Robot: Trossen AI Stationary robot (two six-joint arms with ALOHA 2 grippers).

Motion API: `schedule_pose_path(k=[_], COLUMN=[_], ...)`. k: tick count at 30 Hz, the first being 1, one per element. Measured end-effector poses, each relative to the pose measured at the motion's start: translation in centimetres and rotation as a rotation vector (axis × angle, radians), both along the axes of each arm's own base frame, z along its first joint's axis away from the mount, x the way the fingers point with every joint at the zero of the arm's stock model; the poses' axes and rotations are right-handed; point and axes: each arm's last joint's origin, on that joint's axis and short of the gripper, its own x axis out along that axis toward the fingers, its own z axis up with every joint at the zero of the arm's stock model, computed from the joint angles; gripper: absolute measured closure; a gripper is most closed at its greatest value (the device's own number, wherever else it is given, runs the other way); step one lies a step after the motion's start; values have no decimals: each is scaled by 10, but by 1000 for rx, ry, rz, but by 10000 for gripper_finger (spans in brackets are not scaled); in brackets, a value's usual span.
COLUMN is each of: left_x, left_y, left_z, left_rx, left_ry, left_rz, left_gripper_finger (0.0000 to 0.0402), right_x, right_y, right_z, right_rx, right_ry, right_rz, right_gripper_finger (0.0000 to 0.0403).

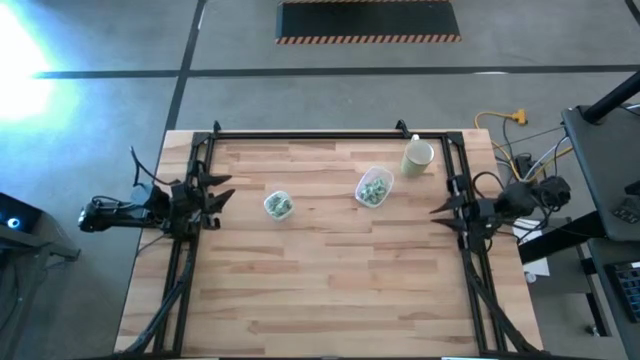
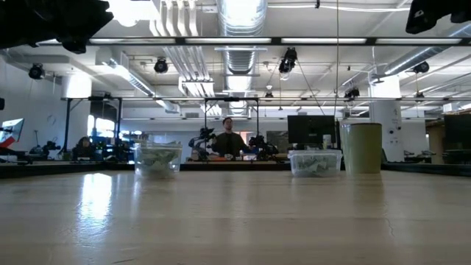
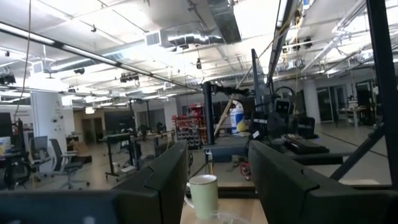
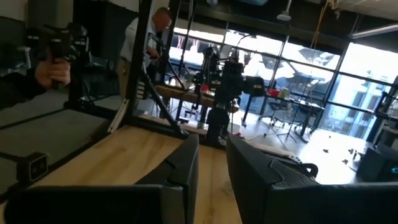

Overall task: Pick and place items into bin
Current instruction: Return to Home Position

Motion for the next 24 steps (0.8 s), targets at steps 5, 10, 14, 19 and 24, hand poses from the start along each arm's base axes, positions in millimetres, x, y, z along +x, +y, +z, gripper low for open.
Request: schedule_pose_path(k=[5,10,14,19,24], left_x=[0,2,2,2,2], left_y=[0,0,0,0,0], left_z=[-1,-5,-5,-5,-5], left_rx=[-19,-22,-32,-43,-42], left_ry=[-4,9,8,5,6], left_rz=[-7,-9,-13,-16,-17], left_gripper_finger=[247,247,247,247,247], right_x=[0,1,4,5,7], right_y=[-1,-1,-4,-7,-9], right_z=[2,1,-4,-6,-9], right_rx=[-28,-36,-28,-27,-18], right_ry=[-29,-31,-4,0,11], right_rz=[10,60,15,-16,-34], right_gripper_finger=[330,330,330,330,330])
